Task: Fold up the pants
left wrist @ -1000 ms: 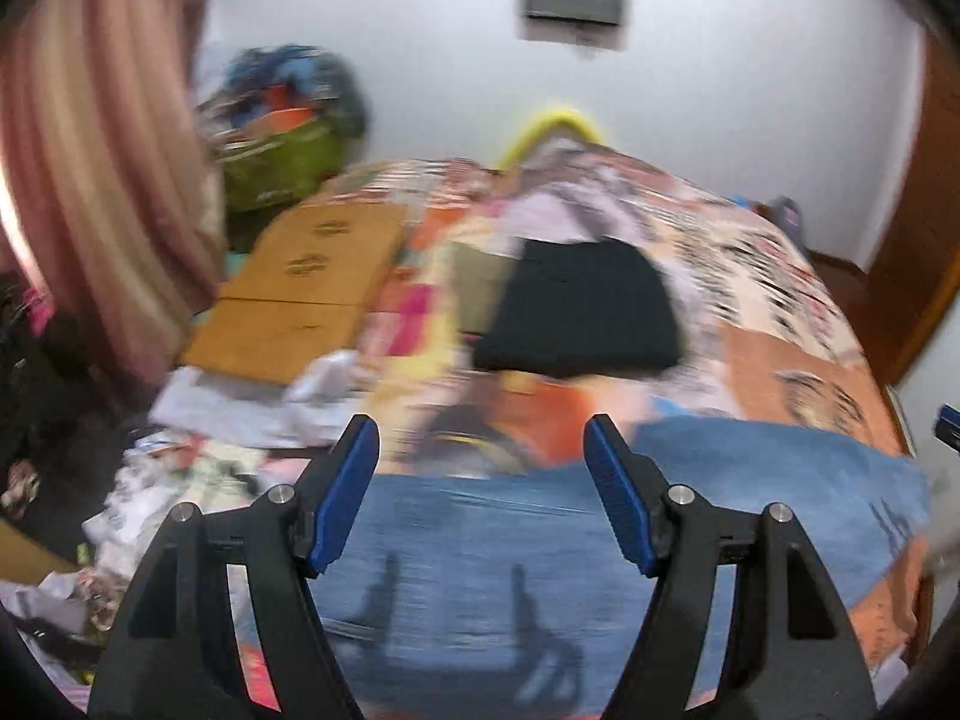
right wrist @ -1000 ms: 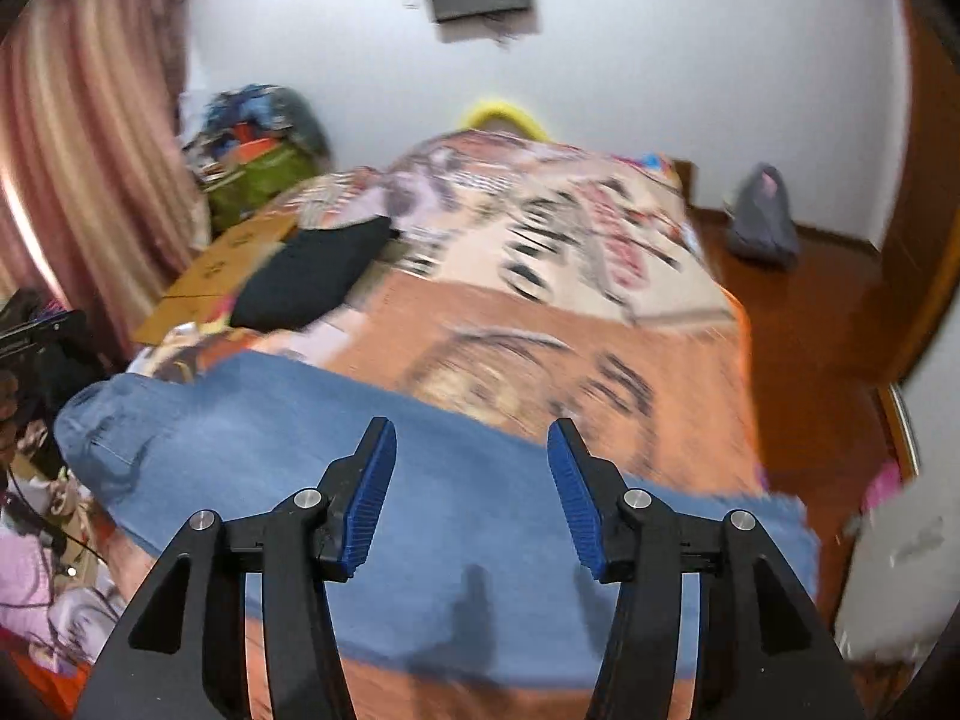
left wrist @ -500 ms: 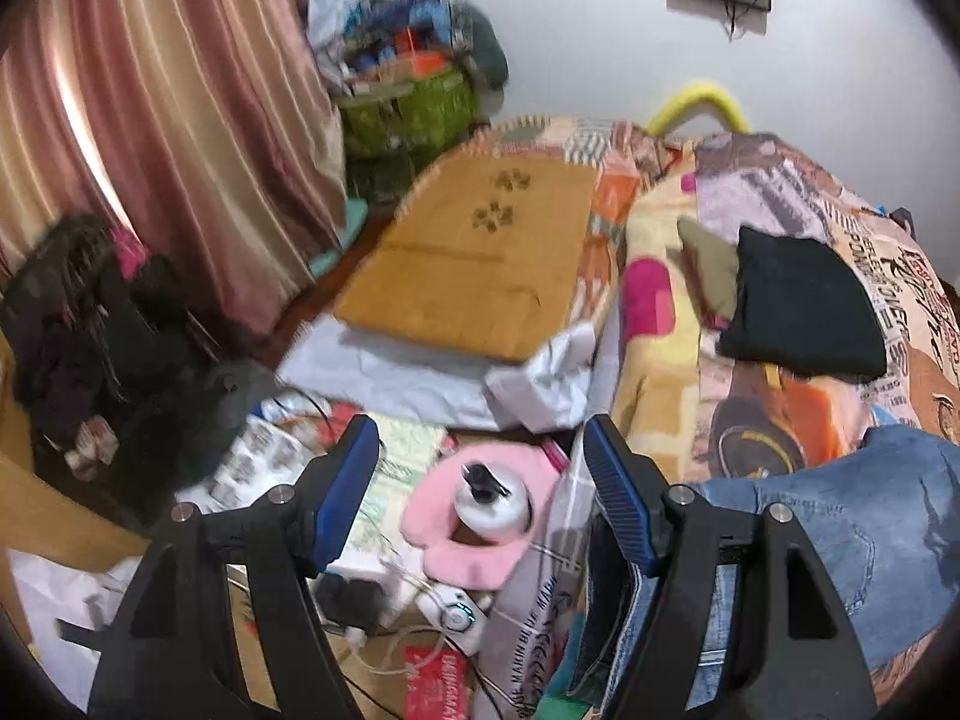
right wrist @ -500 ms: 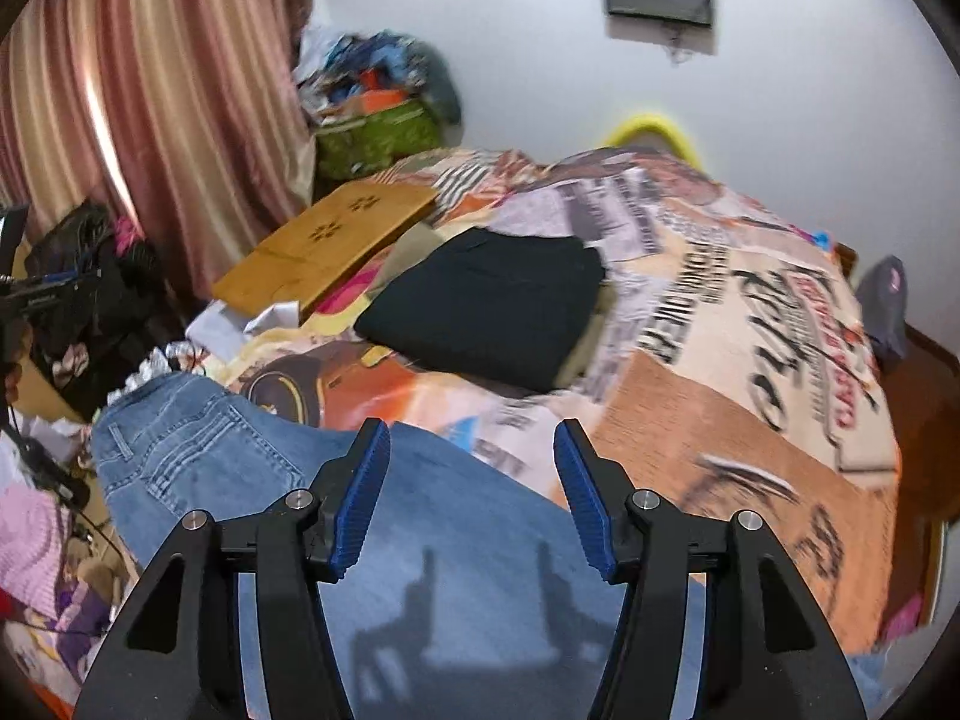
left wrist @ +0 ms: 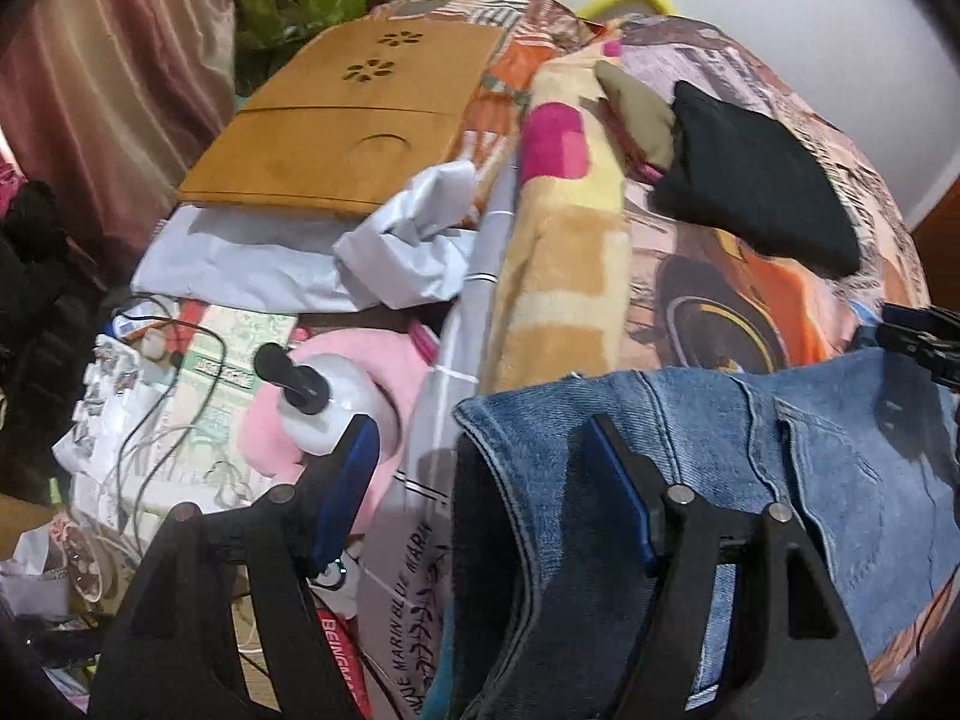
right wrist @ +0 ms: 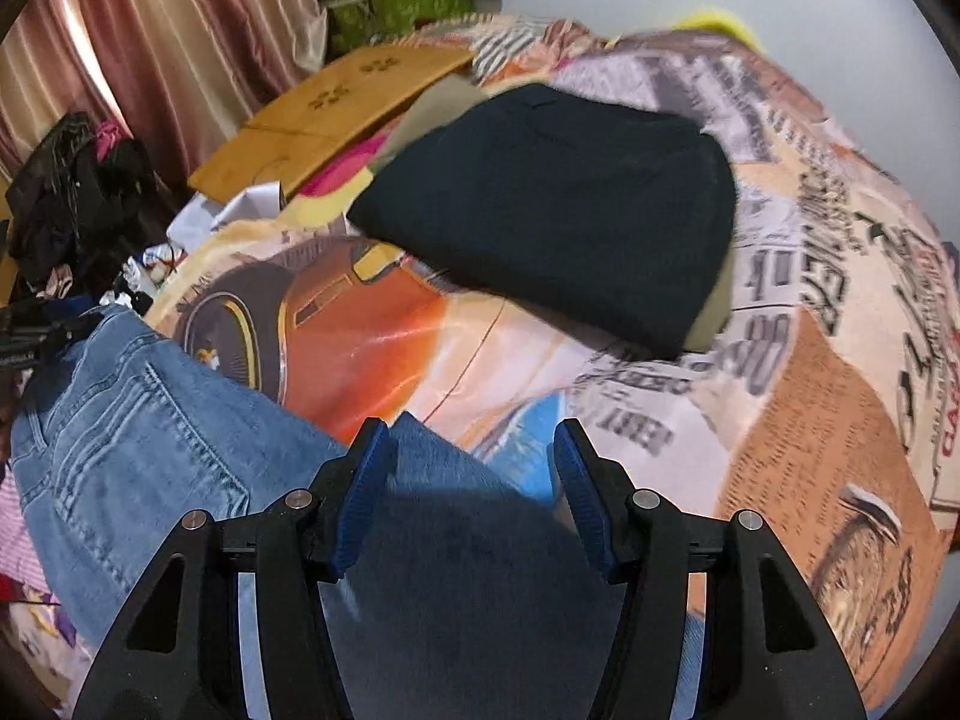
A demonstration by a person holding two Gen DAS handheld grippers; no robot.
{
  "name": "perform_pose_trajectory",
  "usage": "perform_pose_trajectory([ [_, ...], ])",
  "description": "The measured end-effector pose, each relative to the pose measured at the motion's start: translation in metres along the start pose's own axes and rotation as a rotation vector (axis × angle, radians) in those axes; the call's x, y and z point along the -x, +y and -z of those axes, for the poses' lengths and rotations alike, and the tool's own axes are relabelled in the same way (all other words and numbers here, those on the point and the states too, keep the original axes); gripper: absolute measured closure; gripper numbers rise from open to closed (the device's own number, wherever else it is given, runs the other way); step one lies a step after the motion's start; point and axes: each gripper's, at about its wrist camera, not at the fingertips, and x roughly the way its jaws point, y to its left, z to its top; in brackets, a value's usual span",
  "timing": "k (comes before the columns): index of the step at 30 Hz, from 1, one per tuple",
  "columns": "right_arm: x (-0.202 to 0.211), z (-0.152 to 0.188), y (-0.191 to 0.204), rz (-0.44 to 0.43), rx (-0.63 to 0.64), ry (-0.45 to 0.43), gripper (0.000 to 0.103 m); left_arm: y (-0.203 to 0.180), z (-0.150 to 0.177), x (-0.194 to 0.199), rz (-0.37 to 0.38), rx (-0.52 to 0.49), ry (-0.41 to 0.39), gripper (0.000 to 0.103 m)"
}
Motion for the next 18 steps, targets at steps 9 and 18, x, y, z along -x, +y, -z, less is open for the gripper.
perform_pose_trajectory([
  [9,-0.015,-0.001,0.006,-0.094,0.005,0.117,0.067,0.011,0.004,-0.003,0.148,0.09,0.022,0.087],
  [18,0.004,0.013,0.016,-0.037,0.06,0.011,0.092,0.002,0.002,0.029,0.04,0.076,-0.115,0.099],
])
